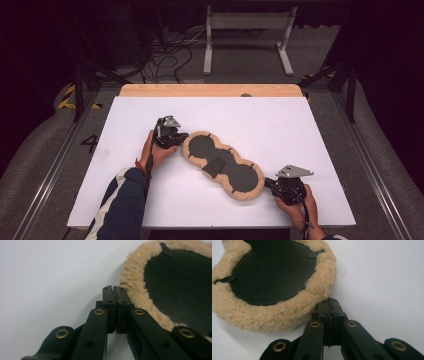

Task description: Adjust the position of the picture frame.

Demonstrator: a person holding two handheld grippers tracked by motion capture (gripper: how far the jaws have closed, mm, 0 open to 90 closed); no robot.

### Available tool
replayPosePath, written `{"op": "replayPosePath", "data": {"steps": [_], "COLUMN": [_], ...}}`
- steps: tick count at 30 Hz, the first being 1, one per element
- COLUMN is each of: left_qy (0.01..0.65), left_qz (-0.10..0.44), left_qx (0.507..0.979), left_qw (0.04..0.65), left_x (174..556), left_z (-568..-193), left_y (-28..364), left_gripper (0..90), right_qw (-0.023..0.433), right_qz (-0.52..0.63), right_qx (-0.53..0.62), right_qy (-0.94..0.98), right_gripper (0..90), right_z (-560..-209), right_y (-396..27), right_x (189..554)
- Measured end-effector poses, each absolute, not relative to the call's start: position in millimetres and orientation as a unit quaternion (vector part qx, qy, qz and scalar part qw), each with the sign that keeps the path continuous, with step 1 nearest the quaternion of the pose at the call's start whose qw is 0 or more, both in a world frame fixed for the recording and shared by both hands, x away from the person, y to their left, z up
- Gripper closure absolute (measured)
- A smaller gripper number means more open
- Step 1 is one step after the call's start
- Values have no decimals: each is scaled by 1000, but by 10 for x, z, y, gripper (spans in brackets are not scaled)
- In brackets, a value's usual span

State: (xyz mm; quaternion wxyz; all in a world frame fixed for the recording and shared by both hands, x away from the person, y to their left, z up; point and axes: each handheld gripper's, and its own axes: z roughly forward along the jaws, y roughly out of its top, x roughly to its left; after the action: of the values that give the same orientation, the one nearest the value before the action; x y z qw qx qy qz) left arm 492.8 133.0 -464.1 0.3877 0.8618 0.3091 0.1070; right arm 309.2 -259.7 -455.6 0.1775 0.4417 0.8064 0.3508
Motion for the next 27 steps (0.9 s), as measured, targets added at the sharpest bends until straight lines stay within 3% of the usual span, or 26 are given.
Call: {"op": "replayPosePath", "data": {"steps": [15, 19, 22, 27], "left_qy": [280, 271, 292, 304], "left_qz": [69, 83, 106, 154], "left_qx": [882, 888, 878, 863], "left_qw": [373, 361, 365, 372], "left_x": [4610, 4540, 4559, 4651], "left_z": [-4602, -4582, -4580, -4577], "left_y": [1639, 1655, 1648, 1511], "left_gripper": [900, 899, 818, 818], "right_qw": [187, 188, 187, 184], "right_qz": [343, 343, 344, 347], "right_qx": [459, 465, 467, 467], "right_qy": [798, 794, 793, 793], "right_gripper": [900, 900, 900, 900], "right_z": [-4546, -4544, -4544, -4521], "right_y": [-2584, -2582, -2585, -2620], "right_x": [3273, 3330, 3371, 3302]}}
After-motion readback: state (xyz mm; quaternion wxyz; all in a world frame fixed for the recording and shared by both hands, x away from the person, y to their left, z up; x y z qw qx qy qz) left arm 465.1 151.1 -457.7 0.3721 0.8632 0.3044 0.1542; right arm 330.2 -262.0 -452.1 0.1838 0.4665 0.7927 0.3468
